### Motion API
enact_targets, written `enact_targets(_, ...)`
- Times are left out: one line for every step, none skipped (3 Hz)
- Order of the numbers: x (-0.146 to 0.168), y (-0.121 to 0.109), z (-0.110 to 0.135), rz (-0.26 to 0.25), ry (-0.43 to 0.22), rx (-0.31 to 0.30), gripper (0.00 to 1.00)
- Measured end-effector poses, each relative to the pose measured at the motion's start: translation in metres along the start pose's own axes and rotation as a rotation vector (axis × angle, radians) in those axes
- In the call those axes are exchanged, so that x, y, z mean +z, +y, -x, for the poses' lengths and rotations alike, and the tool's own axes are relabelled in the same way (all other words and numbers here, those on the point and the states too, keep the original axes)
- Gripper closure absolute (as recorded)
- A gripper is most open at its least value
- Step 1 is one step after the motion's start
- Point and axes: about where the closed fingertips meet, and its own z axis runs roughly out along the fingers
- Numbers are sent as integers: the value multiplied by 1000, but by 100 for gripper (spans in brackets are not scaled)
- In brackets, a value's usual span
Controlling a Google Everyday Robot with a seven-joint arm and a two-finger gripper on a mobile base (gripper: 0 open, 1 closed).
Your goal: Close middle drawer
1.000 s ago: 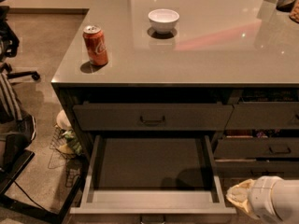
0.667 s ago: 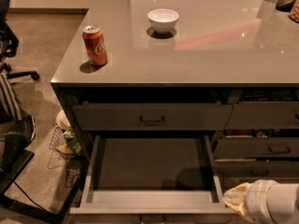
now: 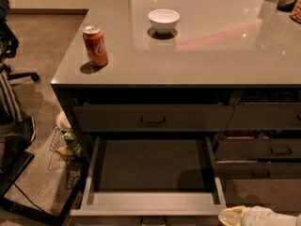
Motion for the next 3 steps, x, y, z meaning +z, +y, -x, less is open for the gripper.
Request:
enact_targets(47, -10, -34, 35, -129, 61, 100)
enact_targets(88, -3, -60, 102, -196, 121, 100)
enact_targets(113, 10, -86, 168, -235, 149, 100)
